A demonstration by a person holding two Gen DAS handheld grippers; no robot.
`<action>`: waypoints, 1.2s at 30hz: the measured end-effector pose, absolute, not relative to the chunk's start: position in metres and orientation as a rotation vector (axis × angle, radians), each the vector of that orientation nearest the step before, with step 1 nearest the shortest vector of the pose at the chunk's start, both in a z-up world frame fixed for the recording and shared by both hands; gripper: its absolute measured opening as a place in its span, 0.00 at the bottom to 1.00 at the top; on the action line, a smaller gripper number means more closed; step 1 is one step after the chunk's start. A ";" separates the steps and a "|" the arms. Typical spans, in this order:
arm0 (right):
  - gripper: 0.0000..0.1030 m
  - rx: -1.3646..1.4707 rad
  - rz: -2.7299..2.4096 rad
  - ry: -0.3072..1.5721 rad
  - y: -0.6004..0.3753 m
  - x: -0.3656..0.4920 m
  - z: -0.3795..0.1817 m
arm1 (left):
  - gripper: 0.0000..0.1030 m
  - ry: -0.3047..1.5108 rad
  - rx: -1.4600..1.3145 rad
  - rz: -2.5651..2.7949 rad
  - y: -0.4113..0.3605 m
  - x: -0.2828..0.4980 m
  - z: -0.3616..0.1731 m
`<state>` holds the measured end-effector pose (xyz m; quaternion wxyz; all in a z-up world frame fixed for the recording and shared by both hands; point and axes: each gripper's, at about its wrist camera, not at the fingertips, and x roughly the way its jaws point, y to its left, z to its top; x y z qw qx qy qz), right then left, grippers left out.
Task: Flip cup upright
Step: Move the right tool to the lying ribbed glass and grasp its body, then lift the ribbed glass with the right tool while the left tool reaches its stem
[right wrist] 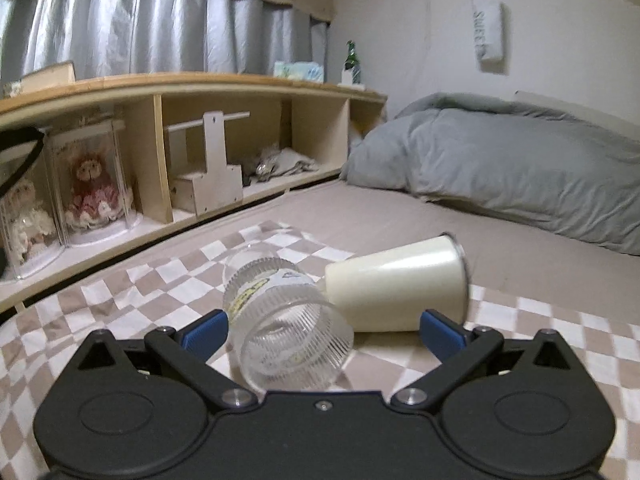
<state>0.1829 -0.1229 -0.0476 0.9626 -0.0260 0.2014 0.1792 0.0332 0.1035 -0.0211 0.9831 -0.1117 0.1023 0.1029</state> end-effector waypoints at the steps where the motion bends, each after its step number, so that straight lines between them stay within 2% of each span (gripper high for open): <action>1: 1.00 -0.054 0.374 0.420 -0.120 0.190 -0.051 | 1.00 0.209 -0.227 0.206 0.104 0.033 -0.022; 7: 0.99 -0.009 0.477 0.484 -0.115 0.210 -0.066 | 1.00 0.227 -0.250 0.192 0.105 0.037 -0.026; 8: 0.93 -0.012 0.492 0.502 -0.113 0.213 -0.067 | 1.00 0.227 -0.249 0.191 0.105 0.037 -0.026; 9: 0.81 -0.013 0.506 0.510 -0.111 0.214 -0.068 | 1.00 0.226 -0.247 0.192 0.105 0.037 -0.026; 11: 0.79 -0.009 0.516 0.509 -0.110 0.214 -0.067 | 1.00 0.224 -0.245 0.194 0.105 0.037 -0.026; 17: 0.77 -0.032 0.488 0.533 -0.111 0.199 -0.065 | 1.00 0.227 -0.250 0.191 0.103 0.037 -0.027; 30: 0.76 -0.057 0.508 0.604 -0.165 0.106 -0.052 | 0.99 0.284 -0.210 0.011 0.076 0.050 -0.033; 32: 0.76 -0.049 0.518 0.609 -0.174 0.095 -0.053 | 0.95 0.345 -0.209 -0.084 0.070 0.061 -0.037; 34: 0.77 -0.030 0.527 0.616 -0.181 0.089 -0.056 | 0.81 0.403 -0.217 -0.136 0.064 0.074 -0.042; 36: 0.77 -0.012 0.530 0.596 -0.185 0.085 -0.062 | 0.73 0.441 -0.215 -0.175 0.057 0.086 -0.046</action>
